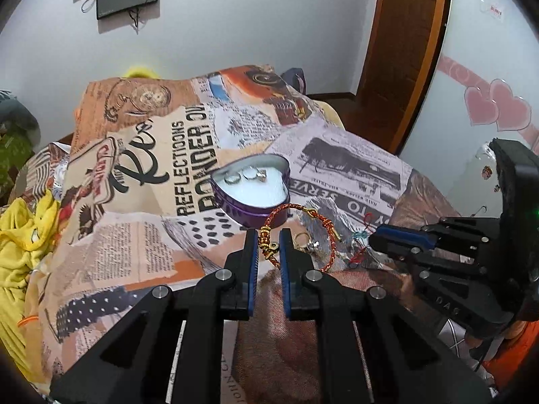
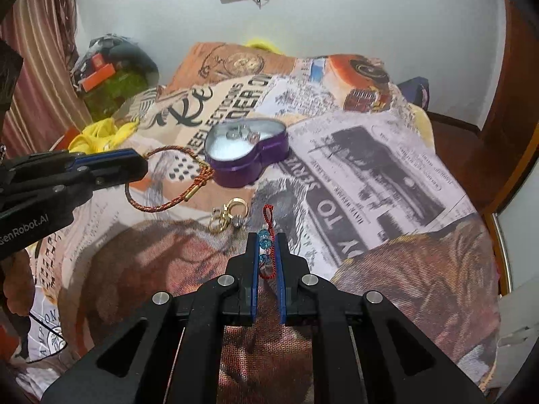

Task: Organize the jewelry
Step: 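Grasp the gold-and-red bracelet with the left tool while the right tool grasps the beaded bracelet, then carry both bracelets over the heart tin and open both tools inside it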

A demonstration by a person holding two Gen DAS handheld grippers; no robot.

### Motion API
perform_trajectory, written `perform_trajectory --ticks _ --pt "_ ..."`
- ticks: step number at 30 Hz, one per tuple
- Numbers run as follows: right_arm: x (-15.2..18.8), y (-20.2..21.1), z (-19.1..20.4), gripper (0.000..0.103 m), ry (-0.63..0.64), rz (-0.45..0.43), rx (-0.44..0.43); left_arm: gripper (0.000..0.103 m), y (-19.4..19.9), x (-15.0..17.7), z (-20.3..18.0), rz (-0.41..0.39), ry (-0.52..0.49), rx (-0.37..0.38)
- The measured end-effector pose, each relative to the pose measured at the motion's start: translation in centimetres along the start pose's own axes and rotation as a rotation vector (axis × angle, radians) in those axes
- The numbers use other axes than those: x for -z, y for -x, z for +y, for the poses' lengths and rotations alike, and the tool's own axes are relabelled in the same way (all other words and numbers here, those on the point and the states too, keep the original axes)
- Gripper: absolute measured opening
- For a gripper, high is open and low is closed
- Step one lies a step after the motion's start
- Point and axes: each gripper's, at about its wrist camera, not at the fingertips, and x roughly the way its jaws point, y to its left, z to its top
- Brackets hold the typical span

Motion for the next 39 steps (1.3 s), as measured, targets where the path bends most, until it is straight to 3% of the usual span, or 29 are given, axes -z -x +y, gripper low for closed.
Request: perform_trajectory --ticks 10,22,39 --pt "-2.4 2.3 0.0 0.008 0.009 -0.091 0.023 0.011 0.7 -1.0 1.2 -0.035 0.024 -0.026" --pt "-5.1 2.0 0.5 0.008 0.025 -0.150 0.005 0.011 -0.6 -2.9 2.5 -0.054 0.022 -0.059" --pt "-7.6 -1.0 0.8 0.008 0.029 -0.155 -0.040 0.011 -5.8 -5.0 5.1 -0.009 0.046 -0.058"
